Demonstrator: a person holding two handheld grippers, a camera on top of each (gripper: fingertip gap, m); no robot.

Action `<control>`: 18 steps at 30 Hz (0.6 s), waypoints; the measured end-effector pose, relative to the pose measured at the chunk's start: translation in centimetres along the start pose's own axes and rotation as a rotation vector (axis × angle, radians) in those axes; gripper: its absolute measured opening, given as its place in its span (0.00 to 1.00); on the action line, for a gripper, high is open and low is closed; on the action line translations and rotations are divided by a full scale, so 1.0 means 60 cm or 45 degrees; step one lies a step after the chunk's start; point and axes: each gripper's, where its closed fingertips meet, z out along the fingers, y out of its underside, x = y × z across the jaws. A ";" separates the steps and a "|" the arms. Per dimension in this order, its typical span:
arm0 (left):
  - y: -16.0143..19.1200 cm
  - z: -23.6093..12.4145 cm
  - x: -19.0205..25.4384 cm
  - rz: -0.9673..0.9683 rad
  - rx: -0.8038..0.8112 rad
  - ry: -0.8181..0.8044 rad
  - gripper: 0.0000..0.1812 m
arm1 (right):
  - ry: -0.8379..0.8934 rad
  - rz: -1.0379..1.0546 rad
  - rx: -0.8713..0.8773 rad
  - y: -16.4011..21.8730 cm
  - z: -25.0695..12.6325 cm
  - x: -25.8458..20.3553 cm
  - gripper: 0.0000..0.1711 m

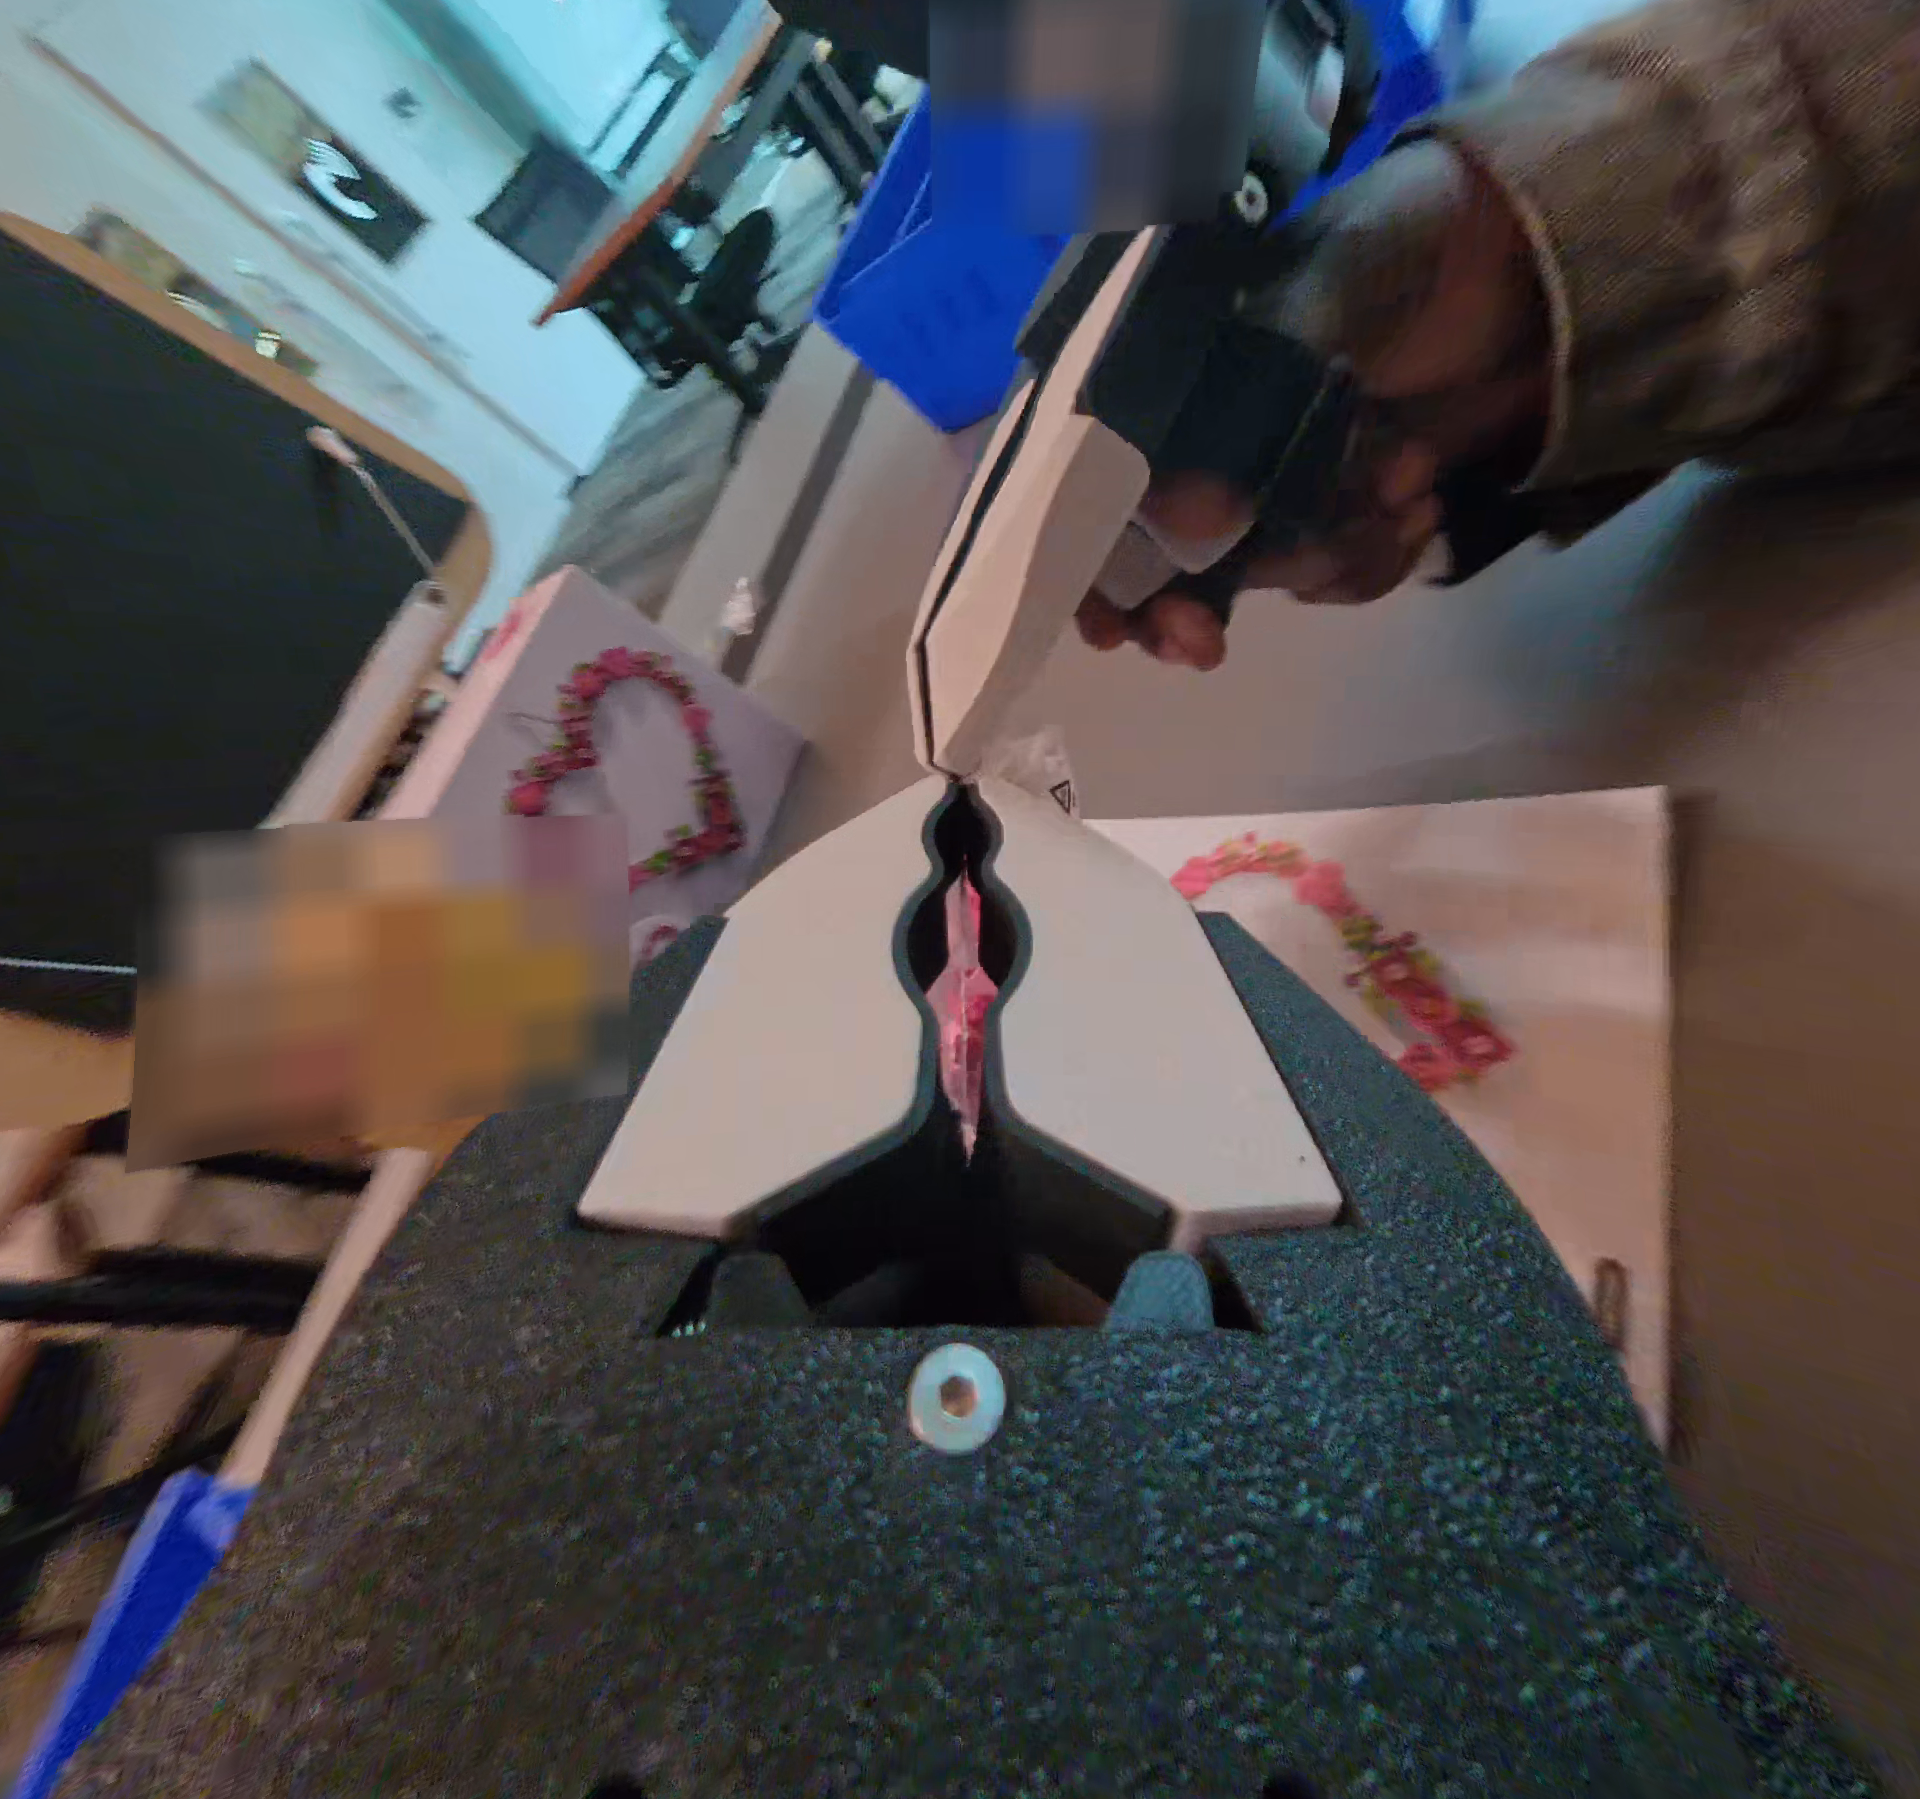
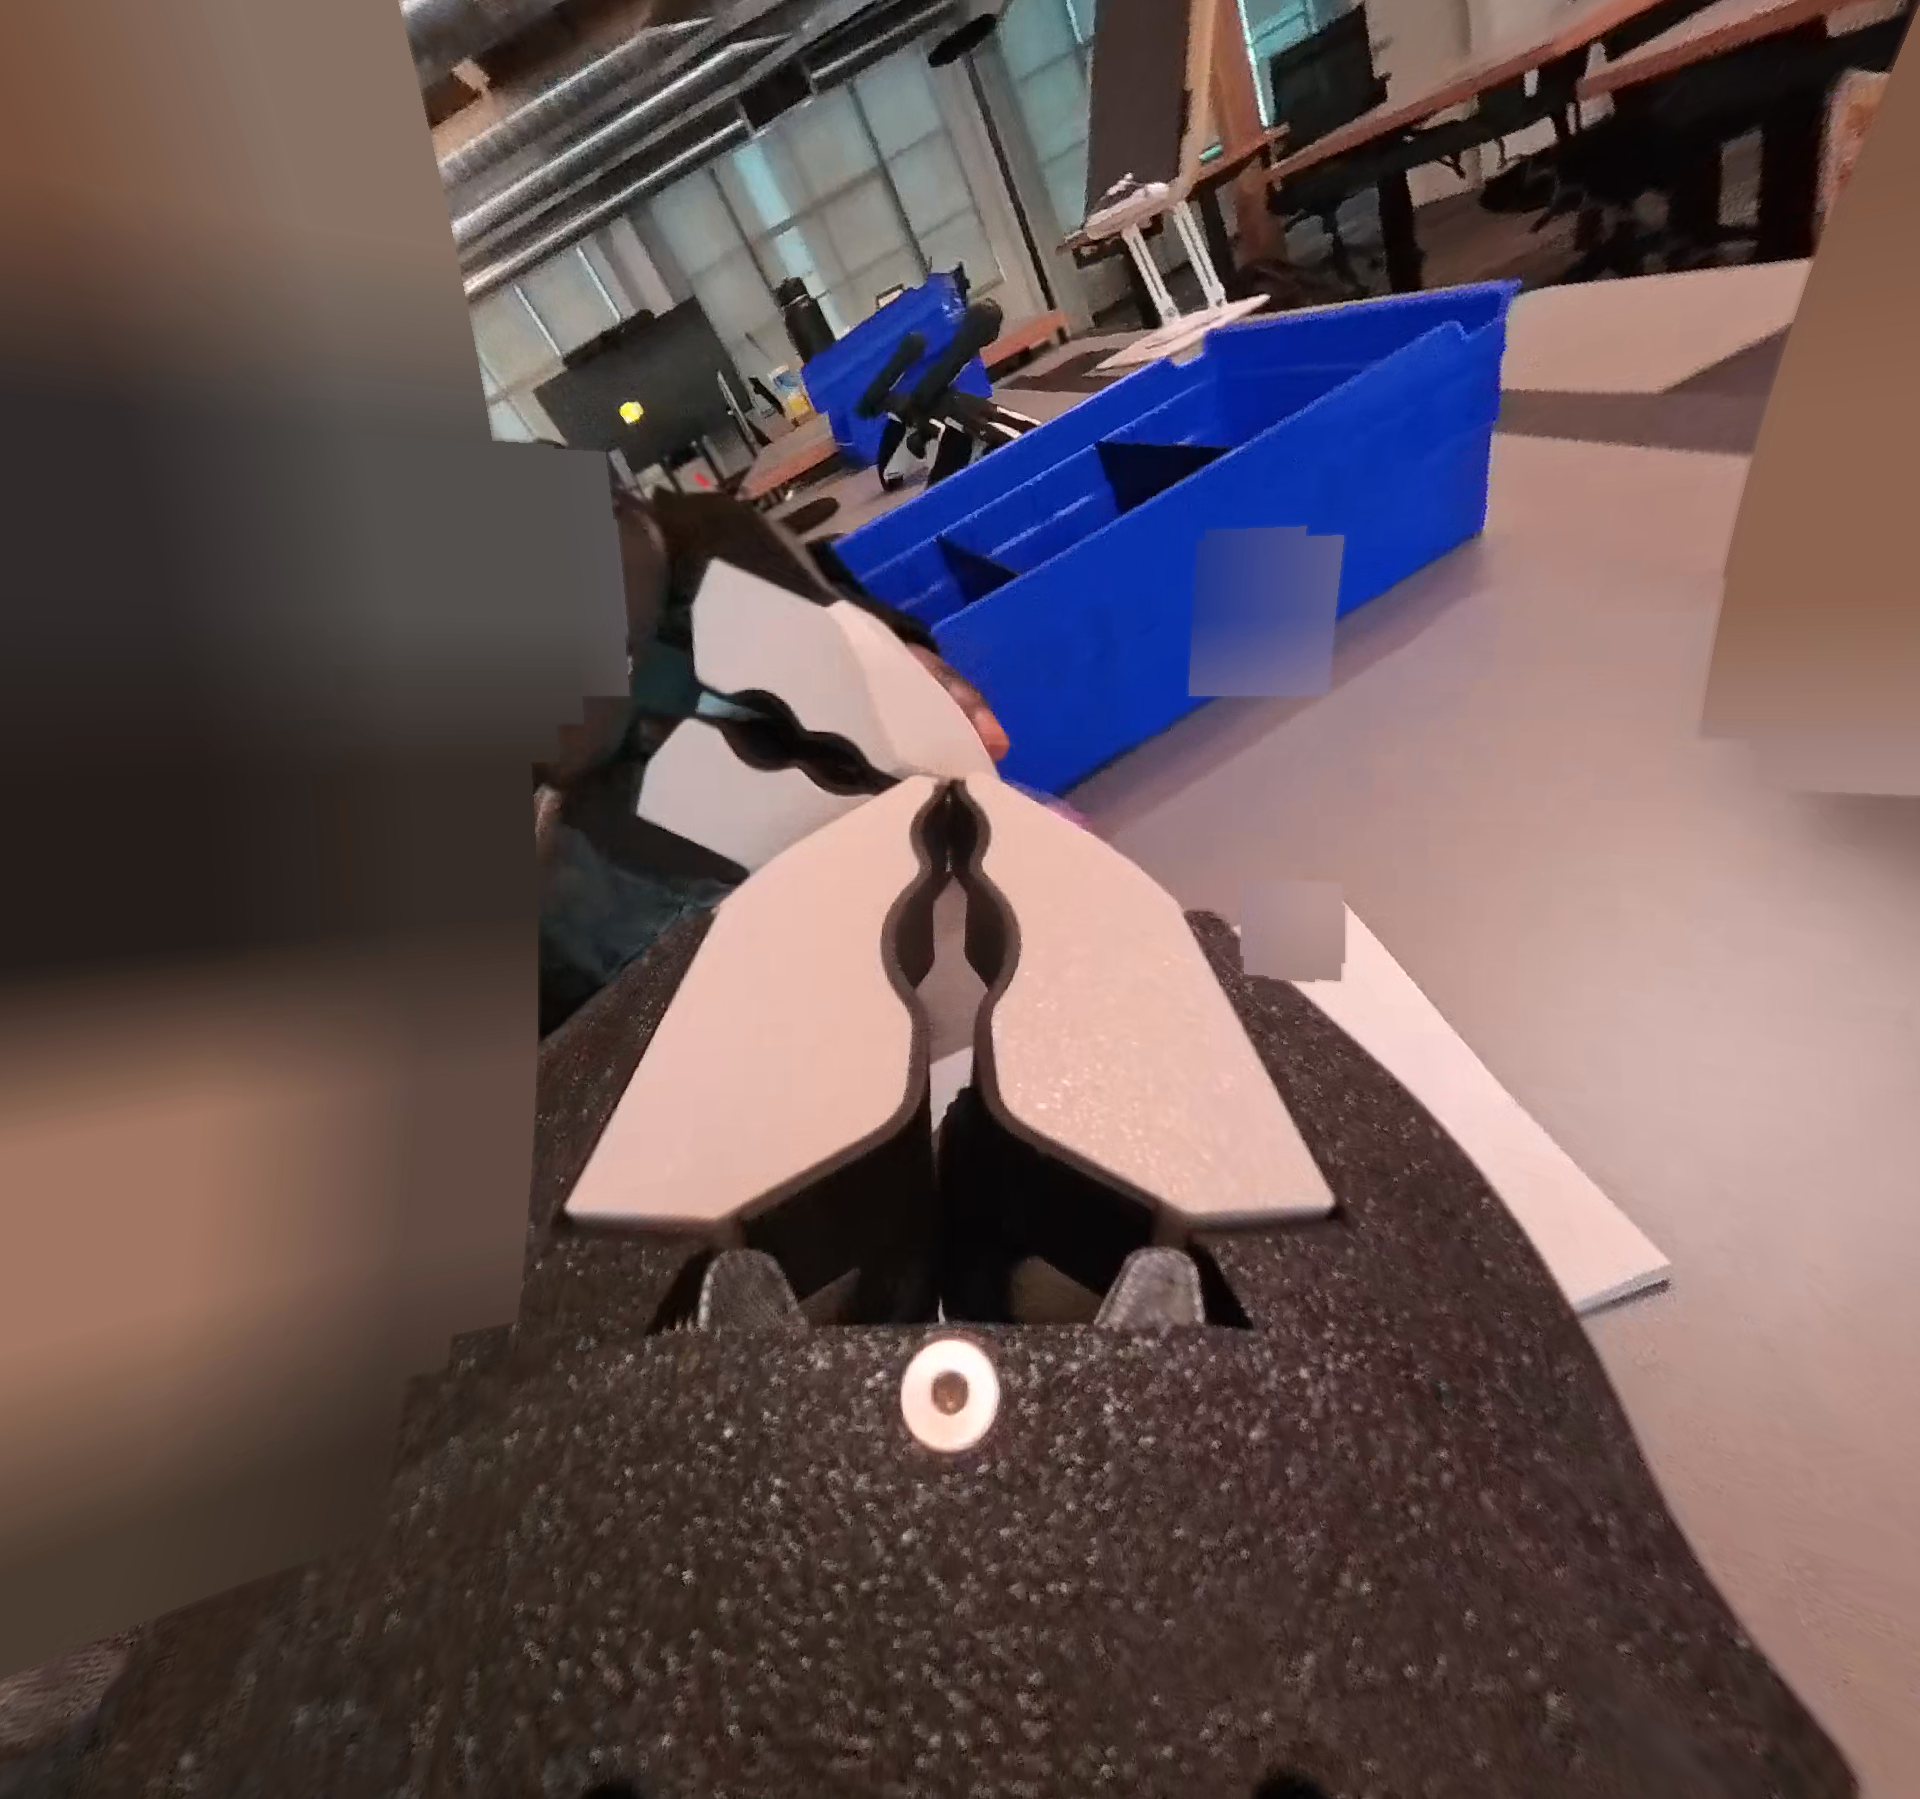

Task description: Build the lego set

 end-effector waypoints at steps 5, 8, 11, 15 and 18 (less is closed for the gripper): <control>0.006 -0.001 0.004 0.036 -0.023 -0.069 0.00 | -0.003 0.193 0.017 0.008 0.002 0.001 0.00; 0.010 -0.004 0.016 -0.135 0.025 0.025 0.00 | -0.081 0.332 0.039 0.020 0.002 -0.002 0.00; 0.006 -0.007 0.030 -0.395 0.090 0.201 0.00 | -0.134 0.258 0.017 0.022 -0.004 -0.012 0.01; -0.003 -0.016 0.036 -0.685 0.164 0.385 0.00 | -0.037 0.062 0.070 -0.013 -0.028 -0.006 0.10; -0.010 -0.021 0.036 -0.854 0.226 0.479 0.00 | -0.041 -0.026 0.013 -0.012 -0.024 -0.016 0.16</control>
